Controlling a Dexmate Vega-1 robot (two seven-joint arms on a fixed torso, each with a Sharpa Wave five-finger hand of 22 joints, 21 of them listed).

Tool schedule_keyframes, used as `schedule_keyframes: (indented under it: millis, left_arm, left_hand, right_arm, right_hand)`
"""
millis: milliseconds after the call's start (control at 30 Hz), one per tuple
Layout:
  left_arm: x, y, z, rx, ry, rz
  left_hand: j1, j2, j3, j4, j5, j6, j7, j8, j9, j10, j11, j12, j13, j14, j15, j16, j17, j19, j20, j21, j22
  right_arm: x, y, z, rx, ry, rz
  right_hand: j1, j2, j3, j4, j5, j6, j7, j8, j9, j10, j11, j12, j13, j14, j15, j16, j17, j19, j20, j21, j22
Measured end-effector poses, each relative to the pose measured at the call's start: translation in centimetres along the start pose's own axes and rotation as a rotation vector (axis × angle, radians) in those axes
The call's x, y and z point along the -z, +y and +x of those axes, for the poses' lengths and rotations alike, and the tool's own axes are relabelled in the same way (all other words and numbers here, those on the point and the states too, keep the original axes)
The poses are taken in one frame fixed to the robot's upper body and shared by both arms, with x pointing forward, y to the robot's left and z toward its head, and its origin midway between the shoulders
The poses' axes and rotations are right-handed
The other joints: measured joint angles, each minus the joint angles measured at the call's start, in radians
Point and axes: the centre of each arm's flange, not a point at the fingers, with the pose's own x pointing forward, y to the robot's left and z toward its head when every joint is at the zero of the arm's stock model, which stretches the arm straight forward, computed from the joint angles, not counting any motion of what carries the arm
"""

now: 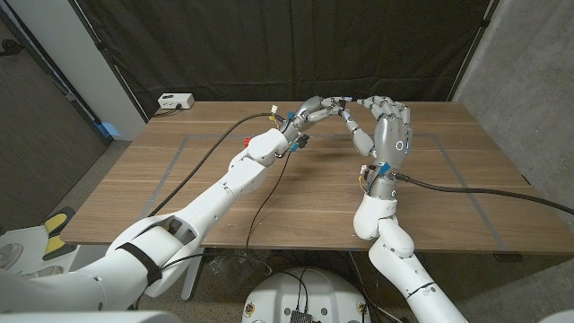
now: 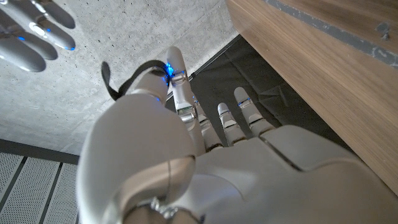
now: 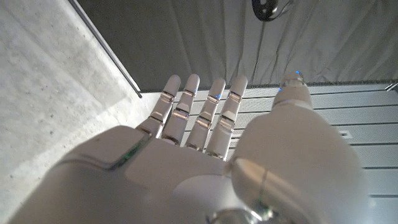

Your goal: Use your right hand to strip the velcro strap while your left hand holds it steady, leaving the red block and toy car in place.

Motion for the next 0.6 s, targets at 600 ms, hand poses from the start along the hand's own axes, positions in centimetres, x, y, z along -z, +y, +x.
schedule_keyframes:
  millis: [600]
  left_arm:
    - [-0.3, -0.3, 0.8, 0.007, 0.020, -0.021]
  left_hand:
    - [0.020, 0.004, 0.015, -0.006, -0.023, 0.005, 0.025, -0.008, 0.000, 0.010, 0.003, -0.004, 0.000, 0.000, 0.000, -0.004, 0.000, -0.005, 0.005, 0.011, 0.000]
  right_arm:
    - [-1.9, 2.8, -0.6, 0.033, -0.100, -0.284]
  right_hand:
    - [0.012, -0.008, -0.044, -0.008, 0.058, -0.285, 0.008, -0.049, 0.046, -0.116, 0.033, -0.012, 0.026, -0.002, 0.005, -0.005, 0.009, -0.002, -0.006, -0.015, 0.000]
